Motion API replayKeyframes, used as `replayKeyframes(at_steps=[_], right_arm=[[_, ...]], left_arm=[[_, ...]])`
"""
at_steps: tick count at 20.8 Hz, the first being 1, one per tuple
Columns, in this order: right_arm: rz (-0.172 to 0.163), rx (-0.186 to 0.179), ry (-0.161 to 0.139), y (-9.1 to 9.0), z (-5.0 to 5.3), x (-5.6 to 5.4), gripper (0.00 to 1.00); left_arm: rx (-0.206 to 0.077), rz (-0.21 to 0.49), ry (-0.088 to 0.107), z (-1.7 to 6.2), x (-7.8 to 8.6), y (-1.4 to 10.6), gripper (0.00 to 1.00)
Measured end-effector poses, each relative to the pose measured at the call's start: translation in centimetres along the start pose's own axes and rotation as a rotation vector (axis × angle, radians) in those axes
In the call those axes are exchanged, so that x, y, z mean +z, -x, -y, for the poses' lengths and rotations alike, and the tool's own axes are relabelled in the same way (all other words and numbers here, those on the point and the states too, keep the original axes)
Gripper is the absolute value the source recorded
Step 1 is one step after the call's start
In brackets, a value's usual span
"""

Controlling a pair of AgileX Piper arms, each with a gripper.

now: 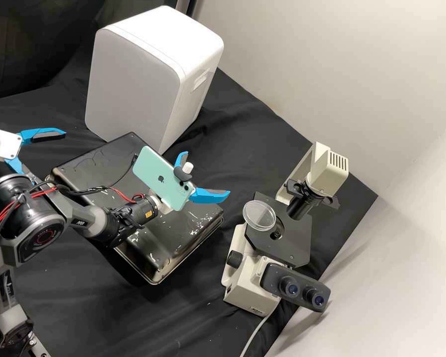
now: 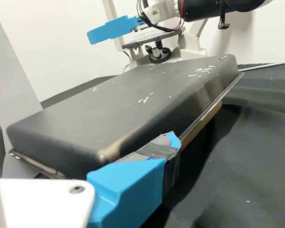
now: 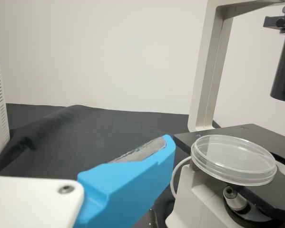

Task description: Place the petri dish on the bench

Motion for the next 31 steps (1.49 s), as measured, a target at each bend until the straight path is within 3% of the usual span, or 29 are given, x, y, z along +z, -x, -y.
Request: replayKeyframes(at_steps=[3,10,16,21,25,31], right_arm=[[0.0,0.0,0.0,0.0,0.0,0.0,1.0],[0.004,0.003,0.0,0.0,-0.1,0.1,1.0],[0.076,0.013,-0.058,1.0,-0.6,2.3,1.0],[0.1,0.062,-0.08,1.2,-1.7,3.8,1.0],[0.144,0.078,-0.08,1.3,-2.1,5.3,1.0],[0.163,0.112,-0.074,0.2,-3.0,6.4,1.0]], left_arm=[[0.006,0.011,0.009,-0.15,-0.1,-0.1,1.0],[0.007,0.013,0.006,-0.18,-0.1,-0.2,1.0],[0.002,0.013,0.008,-0.09,-0.2,-0.2,1.0],[-0.004,0.03,0.008,0.01,0.1,-0.3,1.0],[-0.003,0.031,0.009,0.0,0.2,-0.3,1.0],[-0.003,0.031,0.009,0.0,0.2,-0.3,1.0]])
